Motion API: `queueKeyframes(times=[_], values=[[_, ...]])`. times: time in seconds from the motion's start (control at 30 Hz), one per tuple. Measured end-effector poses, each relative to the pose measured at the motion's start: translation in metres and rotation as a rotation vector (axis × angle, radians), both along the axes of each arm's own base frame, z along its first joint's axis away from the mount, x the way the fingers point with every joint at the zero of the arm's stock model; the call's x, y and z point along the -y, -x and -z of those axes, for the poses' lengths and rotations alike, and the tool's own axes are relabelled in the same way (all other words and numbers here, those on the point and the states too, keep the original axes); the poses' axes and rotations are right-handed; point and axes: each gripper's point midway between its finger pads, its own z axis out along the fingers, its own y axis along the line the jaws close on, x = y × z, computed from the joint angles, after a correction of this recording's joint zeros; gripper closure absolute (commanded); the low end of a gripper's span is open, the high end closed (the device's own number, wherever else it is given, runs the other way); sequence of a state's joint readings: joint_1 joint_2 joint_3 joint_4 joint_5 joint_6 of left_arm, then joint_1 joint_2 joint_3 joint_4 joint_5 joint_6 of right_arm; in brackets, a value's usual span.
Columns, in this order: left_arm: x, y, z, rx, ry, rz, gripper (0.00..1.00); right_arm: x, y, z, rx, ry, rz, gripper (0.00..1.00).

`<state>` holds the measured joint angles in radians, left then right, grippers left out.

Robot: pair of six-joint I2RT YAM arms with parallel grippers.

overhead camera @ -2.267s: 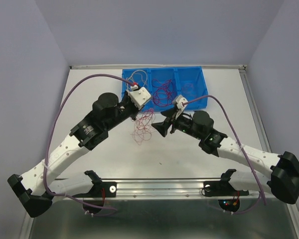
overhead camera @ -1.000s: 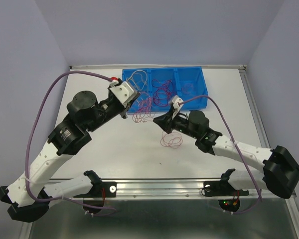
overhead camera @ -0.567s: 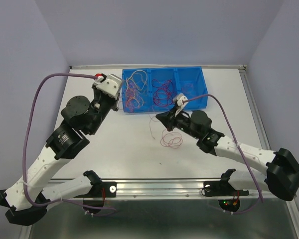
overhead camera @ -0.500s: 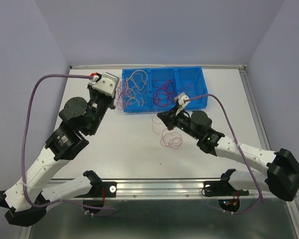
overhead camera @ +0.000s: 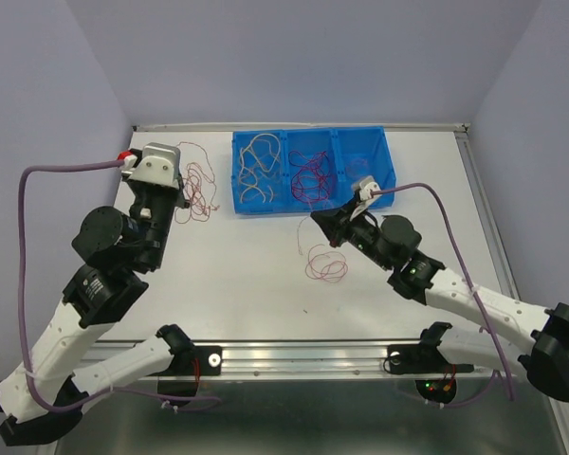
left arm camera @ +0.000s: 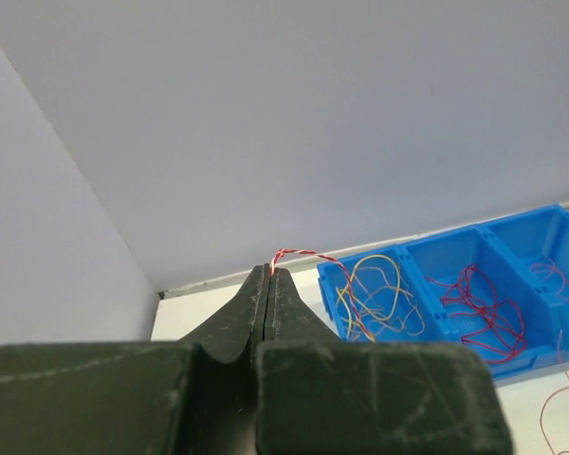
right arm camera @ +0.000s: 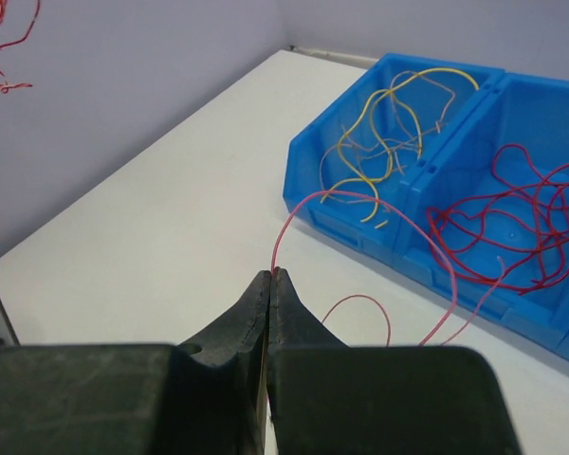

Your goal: Untangle the cables

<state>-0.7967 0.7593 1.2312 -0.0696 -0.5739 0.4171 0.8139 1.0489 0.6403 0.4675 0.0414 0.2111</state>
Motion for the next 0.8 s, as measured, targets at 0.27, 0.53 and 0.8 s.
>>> queueKeyframes(times=[0.27, 0.53, 0.8], values=[[0.03, -0.011, 0.025, -0.043, -0.052, 0.087, 1.0, 0.013, -0.009, 0.011, -0.047, 0.038, 0.096, 0.99], [0.062, -0.021, 0.076, -0.108, -0.095, 0.187, 1.0, 0.019, -0.06, -0.026, -0.056, 0.054, 0.268, 0.99], [0.065, -0.022, 0.115, -0.124, -0.1, 0.198, 1.0, 0.061, -0.126, -0.054, -0.082, 0.033, 0.41, 0.99]])
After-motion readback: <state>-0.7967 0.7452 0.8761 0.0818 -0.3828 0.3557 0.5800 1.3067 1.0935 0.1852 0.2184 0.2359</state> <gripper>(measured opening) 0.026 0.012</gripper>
